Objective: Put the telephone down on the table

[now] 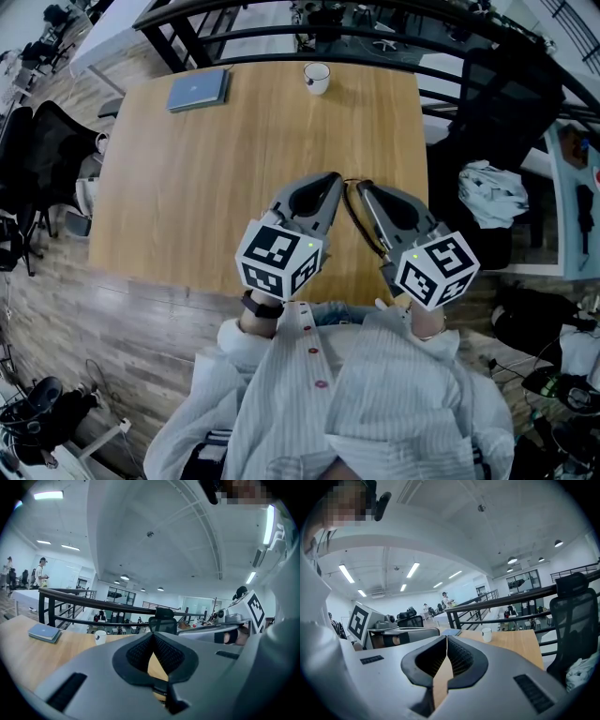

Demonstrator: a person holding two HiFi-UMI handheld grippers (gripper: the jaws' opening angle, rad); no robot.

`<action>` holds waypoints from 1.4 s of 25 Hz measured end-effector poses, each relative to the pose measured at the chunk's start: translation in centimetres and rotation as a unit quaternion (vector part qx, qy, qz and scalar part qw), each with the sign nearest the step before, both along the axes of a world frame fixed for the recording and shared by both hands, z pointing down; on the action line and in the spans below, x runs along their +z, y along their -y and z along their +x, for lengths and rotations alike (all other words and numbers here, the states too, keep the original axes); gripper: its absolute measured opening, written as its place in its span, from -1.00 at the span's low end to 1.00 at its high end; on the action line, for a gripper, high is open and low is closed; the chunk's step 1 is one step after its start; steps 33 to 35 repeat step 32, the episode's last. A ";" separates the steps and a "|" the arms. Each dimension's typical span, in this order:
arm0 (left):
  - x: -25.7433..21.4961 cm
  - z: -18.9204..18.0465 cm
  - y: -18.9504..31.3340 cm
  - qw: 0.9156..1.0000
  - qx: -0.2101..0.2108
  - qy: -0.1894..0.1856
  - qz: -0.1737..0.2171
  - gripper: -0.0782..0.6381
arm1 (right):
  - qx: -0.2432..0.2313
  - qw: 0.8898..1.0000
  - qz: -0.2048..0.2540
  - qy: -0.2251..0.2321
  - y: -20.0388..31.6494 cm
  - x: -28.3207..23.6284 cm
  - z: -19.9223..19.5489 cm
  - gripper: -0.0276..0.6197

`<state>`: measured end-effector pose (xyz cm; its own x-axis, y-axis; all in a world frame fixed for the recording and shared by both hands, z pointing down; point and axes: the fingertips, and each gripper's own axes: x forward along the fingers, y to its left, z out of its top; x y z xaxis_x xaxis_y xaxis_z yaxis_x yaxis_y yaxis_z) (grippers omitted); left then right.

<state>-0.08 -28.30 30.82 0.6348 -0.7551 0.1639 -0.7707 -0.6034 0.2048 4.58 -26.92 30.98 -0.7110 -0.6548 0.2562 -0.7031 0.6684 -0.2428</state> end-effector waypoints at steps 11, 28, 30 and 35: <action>0.3 0.0 0.0 1.000 0.000 0.004 -0.003 -0.76 | -0.003 1.000 -0.005 -0.006 0.0 0.6 0.1 -0.81; 0.8 0.2 -0.1 1.000 0.001 0.008 -0.006 -0.76 | -0.004 1.000 -0.020 -0.011 -0.2 1.8 0.2 -0.81; 0.8 0.3 -0.1 1.000 0.001 0.008 -0.007 -0.76 | -0.005 1.000 -0.020 -0.011 -0.1 1.8 0.3 -0.81; 0.8 0.4 0.0 1.000 0.001 0.007 -0.008 -0.76 | -0.006 1.000 -0.021 -0.012 -0.1 1.8 0.3 -0.81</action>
